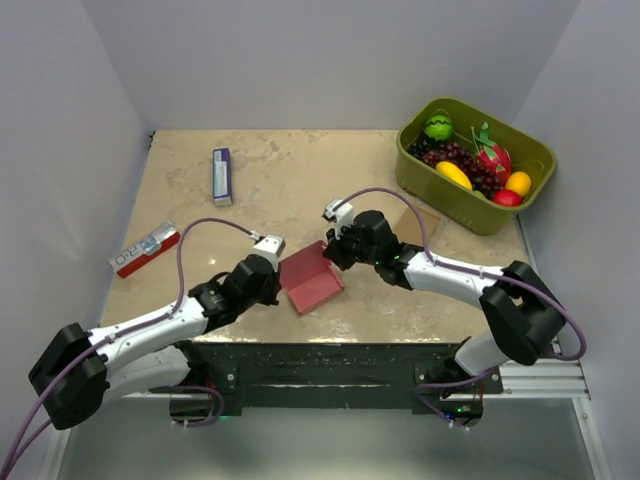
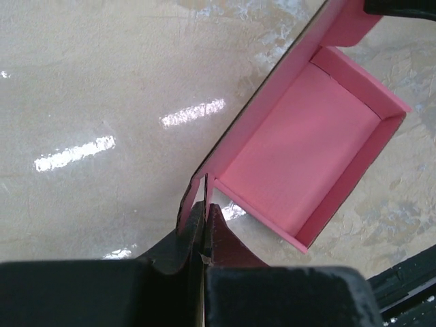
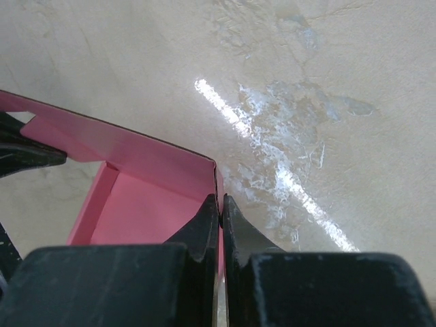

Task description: Fold the paper box

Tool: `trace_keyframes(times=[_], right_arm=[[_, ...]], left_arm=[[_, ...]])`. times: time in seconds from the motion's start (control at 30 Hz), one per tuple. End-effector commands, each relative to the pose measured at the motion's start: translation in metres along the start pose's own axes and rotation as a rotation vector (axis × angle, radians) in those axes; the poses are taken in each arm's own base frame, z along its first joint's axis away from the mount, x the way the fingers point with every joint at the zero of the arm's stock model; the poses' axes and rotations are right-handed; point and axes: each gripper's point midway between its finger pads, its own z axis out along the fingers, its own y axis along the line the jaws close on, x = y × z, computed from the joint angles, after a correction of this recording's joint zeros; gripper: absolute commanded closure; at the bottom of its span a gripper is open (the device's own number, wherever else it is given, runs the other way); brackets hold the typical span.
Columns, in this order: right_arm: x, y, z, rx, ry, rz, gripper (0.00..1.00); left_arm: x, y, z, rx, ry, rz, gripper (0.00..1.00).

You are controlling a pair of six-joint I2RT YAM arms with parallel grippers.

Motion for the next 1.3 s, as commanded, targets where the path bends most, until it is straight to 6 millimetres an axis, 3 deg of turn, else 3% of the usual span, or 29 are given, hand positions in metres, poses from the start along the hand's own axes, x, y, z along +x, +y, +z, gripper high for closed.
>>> trace_keyframes(times=[0.0, 0.23, 0.37, 0.53, 0.67, 0.7, 1.27], right_arm=[[-0.035, 0.011, -0.017, -0.010, -0.132, 0.022, 1.00], [-0.042, 0.022, -0.042, 0.200, -0.267, 0.086, 1.00], [-0.039, 0.010, -0.054, 0.348, -0.343, 0.183, 1.00], [-0.031, 0.007, -0.055, 0.439, -0.385, 0.262, 1.00], [-0.022, 0.005, -0.051, 0.515, -0.395, 0.315, 1.00], [-0.018, 0.002, -0.051, 0.549, -0.396, 0.319, 1.00], [0.023, 0.020, -0.037, 0.709, -0.366, 0.426, 1.00]], left_arm=[[-0.031, -0.006, 0.005, -0.008, -0.077, -0.002, 1.00], [-0.072, -0.011, 0.021, -0.070, -0.159, -0.021, 1.00], [-0.093, -0.019, 0.030, -0.066, -0.225, -0.046, 1.00], [-0.107, -0.030, 0.039, -0.029, -0.300, -0.090, 1.00], [-0.099, -0.033, 0.043, 0.003, -0.329, -0.100, 1.00], [-0.088, -0.031, 0.044, 0.004, -0.319, -0.097, 1.00], [-0.043, -0.039, 0.049, 0.011, -0.318, -0.126, 1.00]])
